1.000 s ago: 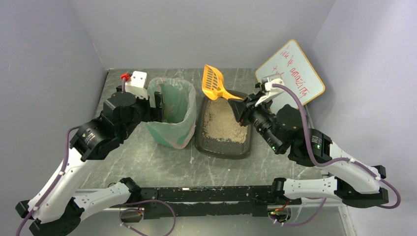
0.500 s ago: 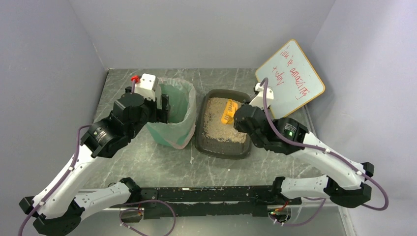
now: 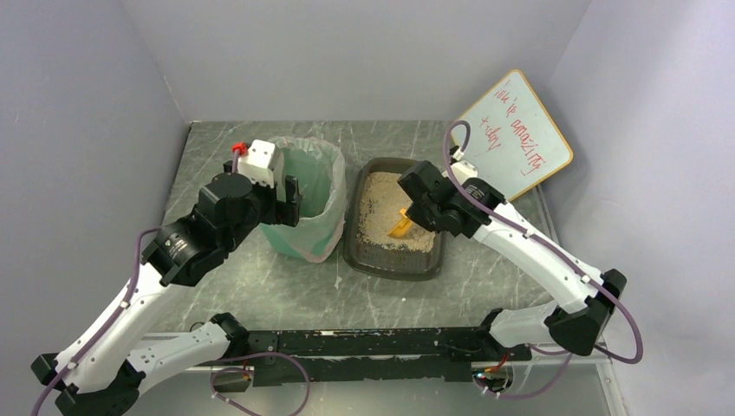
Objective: Clean the litter box
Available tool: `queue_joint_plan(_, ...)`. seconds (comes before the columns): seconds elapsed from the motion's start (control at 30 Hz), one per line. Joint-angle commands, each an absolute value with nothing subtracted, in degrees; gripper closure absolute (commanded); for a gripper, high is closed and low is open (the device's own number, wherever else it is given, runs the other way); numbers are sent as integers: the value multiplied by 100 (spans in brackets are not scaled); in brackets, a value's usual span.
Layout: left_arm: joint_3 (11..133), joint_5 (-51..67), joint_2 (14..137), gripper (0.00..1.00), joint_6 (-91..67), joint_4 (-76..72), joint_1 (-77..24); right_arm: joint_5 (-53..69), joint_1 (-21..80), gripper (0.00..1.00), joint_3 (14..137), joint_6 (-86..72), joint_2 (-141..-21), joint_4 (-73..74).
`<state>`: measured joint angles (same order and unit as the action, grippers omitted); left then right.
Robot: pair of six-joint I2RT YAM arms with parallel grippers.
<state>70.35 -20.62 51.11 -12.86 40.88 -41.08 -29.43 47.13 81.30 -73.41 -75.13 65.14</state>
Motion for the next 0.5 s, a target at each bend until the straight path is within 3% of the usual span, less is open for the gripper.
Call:
queue_joint_plan(0.0,6967,-1922,4951,7,-1137,3826,-4126,-2938,4621,100,7931,-8135,-7216,6861)
queue_joint_plan(0.47,6983,-1854,5000,7,-1150,3870,-4131,-2771,4492,100,6712,-9313,-7028,6505)
